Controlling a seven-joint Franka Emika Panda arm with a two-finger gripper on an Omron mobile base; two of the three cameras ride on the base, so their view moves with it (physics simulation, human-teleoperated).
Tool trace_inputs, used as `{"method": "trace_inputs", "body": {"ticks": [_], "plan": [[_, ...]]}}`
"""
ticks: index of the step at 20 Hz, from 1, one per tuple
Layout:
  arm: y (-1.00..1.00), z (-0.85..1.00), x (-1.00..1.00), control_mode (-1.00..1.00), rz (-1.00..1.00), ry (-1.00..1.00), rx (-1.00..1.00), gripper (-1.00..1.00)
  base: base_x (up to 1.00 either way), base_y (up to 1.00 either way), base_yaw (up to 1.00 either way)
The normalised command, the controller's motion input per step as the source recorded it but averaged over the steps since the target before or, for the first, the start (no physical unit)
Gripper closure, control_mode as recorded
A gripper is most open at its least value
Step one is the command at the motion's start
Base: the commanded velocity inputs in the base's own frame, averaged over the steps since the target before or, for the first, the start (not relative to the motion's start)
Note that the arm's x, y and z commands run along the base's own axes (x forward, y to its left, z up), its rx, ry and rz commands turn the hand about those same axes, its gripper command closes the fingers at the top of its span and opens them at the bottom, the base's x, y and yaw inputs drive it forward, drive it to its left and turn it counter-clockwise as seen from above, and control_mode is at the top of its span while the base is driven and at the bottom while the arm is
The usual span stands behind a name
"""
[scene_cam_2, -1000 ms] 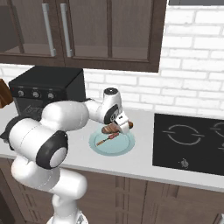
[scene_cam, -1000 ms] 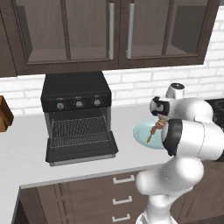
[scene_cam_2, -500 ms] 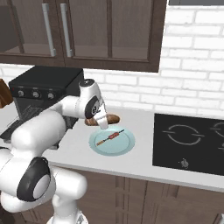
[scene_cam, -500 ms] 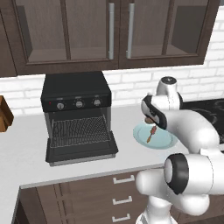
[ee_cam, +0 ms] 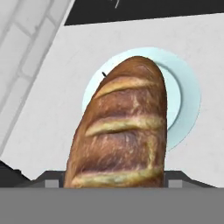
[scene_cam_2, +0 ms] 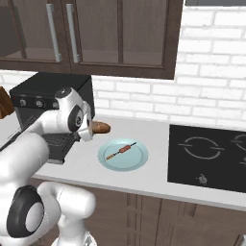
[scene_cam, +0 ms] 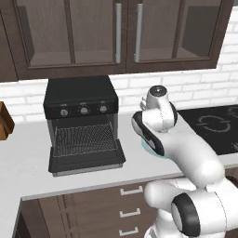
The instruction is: Pick up the kebab skewer and baguette bread, and place them inside the toaster oven. Close the toaster oven door and start by setting the timer.
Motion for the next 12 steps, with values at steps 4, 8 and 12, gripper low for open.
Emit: {"method": "trace_inputs", "body": {"ticks": [4, 8, 12], "plan": [[0.94, 0.14, 0.00, -1.00, -0.14, -0.07, 0.04, 1.00, 0.00, 0.00, 0.00], [0.96, 0.06, 0.00, -1.00, -0.13, -0.04, 0.02, 1.00, 0.00, 0.00, 0.00], [0.99, 0.01, 0.00, -1.00, -0.12, -0.01, 0.00, 1.00, 0.00, 0.00, 0.00]]}}
